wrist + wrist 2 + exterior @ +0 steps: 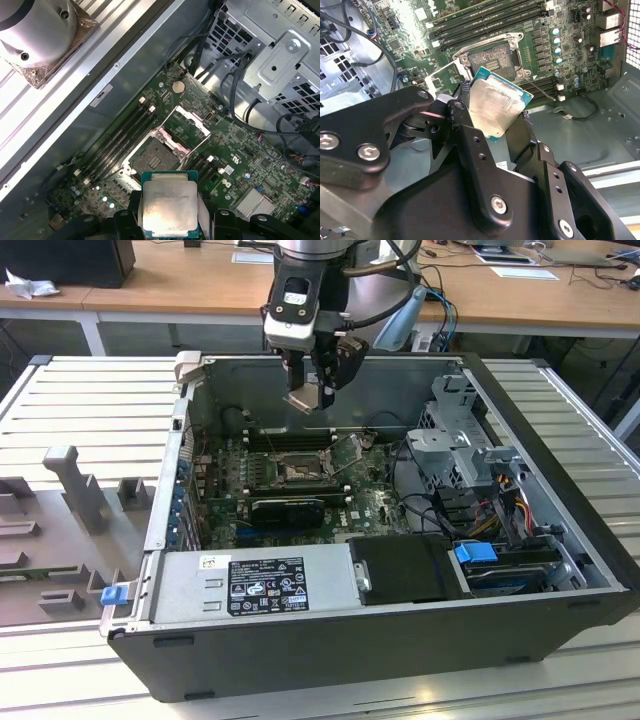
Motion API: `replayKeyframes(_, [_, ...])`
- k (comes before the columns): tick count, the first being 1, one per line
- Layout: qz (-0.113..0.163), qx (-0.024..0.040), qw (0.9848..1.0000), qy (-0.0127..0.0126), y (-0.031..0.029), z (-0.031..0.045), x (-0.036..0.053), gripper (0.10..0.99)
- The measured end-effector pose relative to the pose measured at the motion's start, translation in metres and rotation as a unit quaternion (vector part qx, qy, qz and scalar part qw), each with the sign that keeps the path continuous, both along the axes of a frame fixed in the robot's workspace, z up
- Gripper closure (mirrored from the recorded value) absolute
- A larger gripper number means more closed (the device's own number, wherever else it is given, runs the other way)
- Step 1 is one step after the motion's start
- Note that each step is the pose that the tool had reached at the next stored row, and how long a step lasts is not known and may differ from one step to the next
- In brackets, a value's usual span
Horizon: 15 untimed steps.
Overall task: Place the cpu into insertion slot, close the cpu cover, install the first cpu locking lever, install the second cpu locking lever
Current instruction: 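Place the cpu into insertion slot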
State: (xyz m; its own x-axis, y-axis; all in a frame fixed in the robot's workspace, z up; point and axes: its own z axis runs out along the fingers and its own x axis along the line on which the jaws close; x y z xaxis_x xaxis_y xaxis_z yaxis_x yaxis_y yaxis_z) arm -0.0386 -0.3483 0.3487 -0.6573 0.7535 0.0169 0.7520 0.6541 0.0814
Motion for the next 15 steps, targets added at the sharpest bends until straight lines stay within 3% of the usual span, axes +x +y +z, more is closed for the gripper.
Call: replayKeyframes(15, [-0.036,0.0,0.9993,0.0,0.0,0.0,0.0,0.557])
